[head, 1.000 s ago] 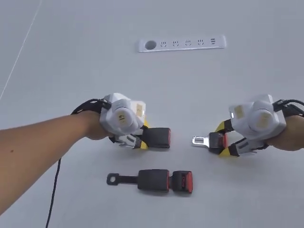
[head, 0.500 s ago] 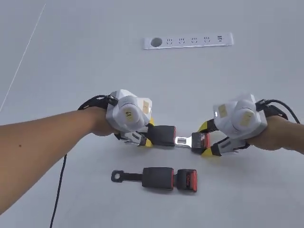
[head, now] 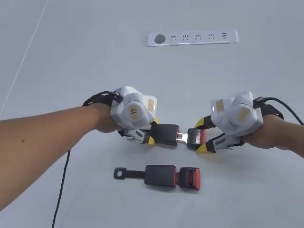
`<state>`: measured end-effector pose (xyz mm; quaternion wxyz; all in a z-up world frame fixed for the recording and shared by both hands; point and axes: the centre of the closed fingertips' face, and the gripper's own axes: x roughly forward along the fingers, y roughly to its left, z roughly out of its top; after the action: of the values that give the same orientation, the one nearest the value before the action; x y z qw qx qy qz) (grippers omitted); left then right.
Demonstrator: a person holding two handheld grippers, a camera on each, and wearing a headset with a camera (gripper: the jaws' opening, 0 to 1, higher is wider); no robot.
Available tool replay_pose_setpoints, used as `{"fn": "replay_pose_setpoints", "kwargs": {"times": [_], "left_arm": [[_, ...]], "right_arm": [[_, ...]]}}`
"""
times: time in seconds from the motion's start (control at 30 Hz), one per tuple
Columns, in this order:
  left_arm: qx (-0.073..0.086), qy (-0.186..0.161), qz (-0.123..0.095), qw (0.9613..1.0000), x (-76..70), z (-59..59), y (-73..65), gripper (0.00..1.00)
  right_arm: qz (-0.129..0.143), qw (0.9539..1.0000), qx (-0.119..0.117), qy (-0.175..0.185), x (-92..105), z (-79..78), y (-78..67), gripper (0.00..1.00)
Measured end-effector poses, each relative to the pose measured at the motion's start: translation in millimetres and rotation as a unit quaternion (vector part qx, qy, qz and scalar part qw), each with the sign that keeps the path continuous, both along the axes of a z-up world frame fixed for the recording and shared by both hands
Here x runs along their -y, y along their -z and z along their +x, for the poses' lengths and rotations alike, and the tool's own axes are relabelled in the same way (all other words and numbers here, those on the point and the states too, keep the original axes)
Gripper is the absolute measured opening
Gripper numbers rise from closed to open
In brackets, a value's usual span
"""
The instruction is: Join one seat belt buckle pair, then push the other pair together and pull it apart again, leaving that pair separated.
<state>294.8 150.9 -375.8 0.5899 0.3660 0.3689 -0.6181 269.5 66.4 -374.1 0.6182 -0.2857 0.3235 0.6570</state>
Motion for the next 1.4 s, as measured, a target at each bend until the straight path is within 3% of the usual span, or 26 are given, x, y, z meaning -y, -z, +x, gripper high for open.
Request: {"fn": "replay_pose_setpoints", "kwargs": {"times": [0.4,0.53,1.4], "left_arm": [[0.000,-0.008,0.007,0.9999,1.9,0.1,-1.2,0.31],[0.000,-0.006,0.006,1.0000,2.4,-0.1,-1.8,0.31],[-0.002,-0.017,0.011,0.9998,2.0,1.4,0.2,0.30]], "right_arm": [[0.016,0.9995,-0.003,0.025,-3.8,2.0,-2.4,0.35],[0.024,0.9992,-0.008,0.030,-15.5,3.7,-3.4,0.35],[-0.027,0.9993,0.011,0.024,-16.9,7.8,-0.8,0.34]]}}
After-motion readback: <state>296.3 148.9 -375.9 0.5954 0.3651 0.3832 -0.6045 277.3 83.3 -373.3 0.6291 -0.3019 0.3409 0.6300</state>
